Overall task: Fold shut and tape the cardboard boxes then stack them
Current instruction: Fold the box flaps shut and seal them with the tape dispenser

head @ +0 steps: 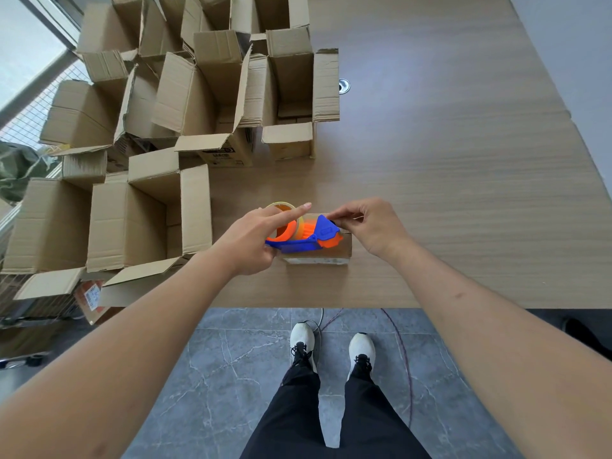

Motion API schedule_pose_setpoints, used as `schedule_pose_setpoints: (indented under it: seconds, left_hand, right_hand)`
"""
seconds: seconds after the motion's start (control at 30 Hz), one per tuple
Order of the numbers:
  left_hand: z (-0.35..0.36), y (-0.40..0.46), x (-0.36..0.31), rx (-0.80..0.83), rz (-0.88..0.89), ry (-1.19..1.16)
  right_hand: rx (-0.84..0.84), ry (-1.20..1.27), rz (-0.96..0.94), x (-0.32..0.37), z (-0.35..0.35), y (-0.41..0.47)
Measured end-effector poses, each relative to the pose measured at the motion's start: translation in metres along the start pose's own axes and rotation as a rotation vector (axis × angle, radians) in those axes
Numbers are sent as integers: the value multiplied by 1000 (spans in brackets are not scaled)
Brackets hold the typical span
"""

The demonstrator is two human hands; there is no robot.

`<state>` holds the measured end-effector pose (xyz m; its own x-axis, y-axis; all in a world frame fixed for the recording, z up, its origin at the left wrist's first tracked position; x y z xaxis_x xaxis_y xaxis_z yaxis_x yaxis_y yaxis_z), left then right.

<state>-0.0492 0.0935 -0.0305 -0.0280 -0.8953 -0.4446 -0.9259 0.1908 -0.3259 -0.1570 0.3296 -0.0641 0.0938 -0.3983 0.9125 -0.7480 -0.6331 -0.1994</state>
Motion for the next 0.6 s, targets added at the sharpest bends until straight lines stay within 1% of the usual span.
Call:
schedule_pose_setpoints:
  seconds: [0.07,0.13,0.23,0.33,0.47,0.6]
  left_hand:
    - [2,1,-3,22,39,112]
    - [7,3,-8,0,55,248]
    - [17,7,-17,-112,27,302]
    - [21,4,-11,-182,79,351]
    - [15,2,-7,-148,99,348]
    - [13,4,-6,-86,80,325]
  right_hand:
    - [-21,-28,19,-1,3,2]
    - [-40,-55,48,-1,5,3]
    - [-83,-112,85,-1,7,2]
    - [-150,-90,132,1,6,0]
    - [-191,-15,159,6,8,-6]
    - [-291,-1,252,4,3,-22]
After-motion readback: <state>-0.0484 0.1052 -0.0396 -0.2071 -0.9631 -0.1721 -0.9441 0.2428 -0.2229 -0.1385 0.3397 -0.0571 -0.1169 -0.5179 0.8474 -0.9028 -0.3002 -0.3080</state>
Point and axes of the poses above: each hand's wrist, its own y-axis towards the middle knuckle, its own z-axis out of the palm, x = y × z, the point moved 1 cm from there along y, towards the middle knuckle, and after that the axes turned 5 degrees about x, right-handed, at the moved point
